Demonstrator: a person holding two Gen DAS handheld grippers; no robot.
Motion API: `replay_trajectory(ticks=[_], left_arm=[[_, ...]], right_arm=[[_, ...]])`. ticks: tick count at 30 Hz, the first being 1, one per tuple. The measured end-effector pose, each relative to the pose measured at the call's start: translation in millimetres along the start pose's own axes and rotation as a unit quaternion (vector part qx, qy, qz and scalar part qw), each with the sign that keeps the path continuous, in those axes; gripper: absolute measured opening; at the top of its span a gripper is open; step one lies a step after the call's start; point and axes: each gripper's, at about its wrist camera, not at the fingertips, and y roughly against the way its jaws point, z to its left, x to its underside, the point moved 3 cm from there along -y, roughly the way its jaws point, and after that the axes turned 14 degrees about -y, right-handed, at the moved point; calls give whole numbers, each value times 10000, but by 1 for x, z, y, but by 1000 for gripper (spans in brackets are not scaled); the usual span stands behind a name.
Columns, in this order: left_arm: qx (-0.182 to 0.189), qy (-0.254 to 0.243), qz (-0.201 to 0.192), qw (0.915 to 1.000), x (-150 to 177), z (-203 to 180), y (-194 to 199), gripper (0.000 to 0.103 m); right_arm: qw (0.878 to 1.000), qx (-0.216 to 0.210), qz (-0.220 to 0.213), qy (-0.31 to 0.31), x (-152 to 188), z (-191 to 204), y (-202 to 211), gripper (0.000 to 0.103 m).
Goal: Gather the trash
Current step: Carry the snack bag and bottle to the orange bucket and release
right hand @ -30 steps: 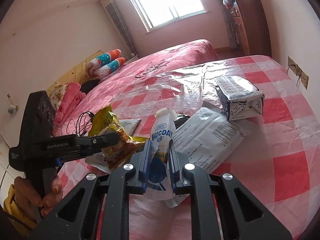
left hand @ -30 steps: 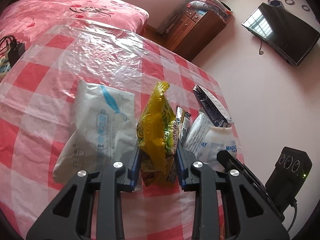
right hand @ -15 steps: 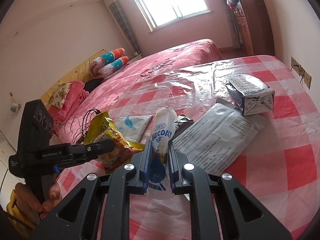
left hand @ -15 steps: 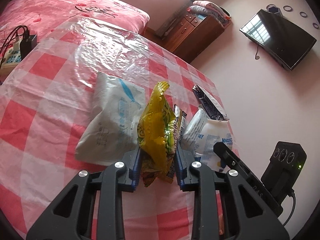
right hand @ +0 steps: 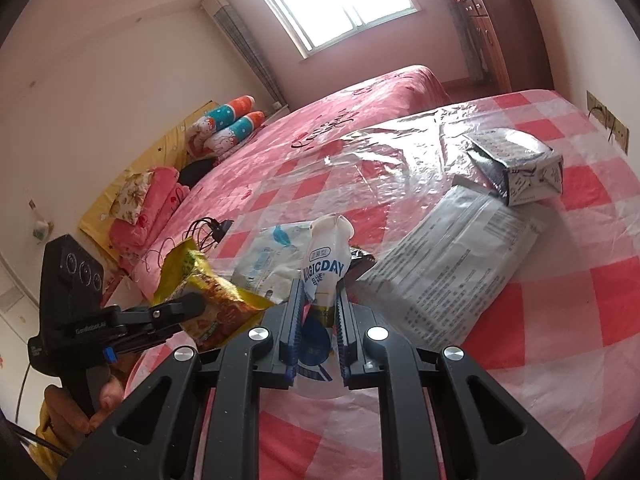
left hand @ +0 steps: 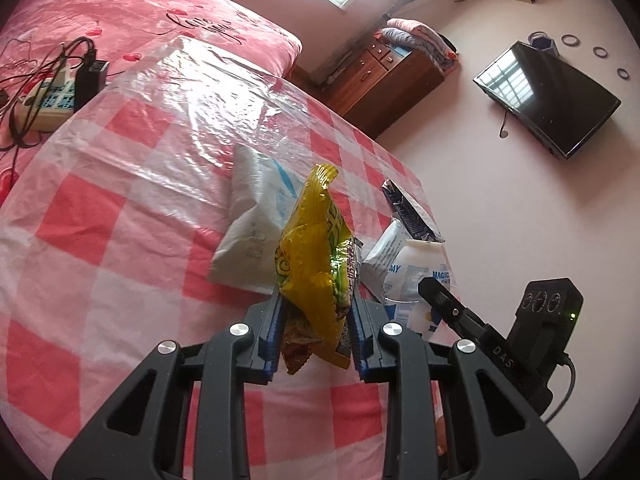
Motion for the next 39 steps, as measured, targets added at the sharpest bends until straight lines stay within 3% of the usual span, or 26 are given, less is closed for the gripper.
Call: replay_trajectory(ticks=[7, 20, 30, 39], left_arm=[[133, 60, -210, 9997, 6, 6, 28, 30], [32, 319, -270, 9991, 28, 36, 54, 30], [-153, 609, -476, 9969, 49, 65, 95, 30], [-657, 1099, -709, 9892, 85, 114, 156, 30]], right_arm=[[9999, -43, 111, 27, 10, 12, -1, 16], [9990, -211, 383, 91, 24, 42, -12, 16], [9924, -575, 1025, 354, 53, 97, -38, 16], [9731, -1108, 1845, 818, 94, 174, -71, 16]])
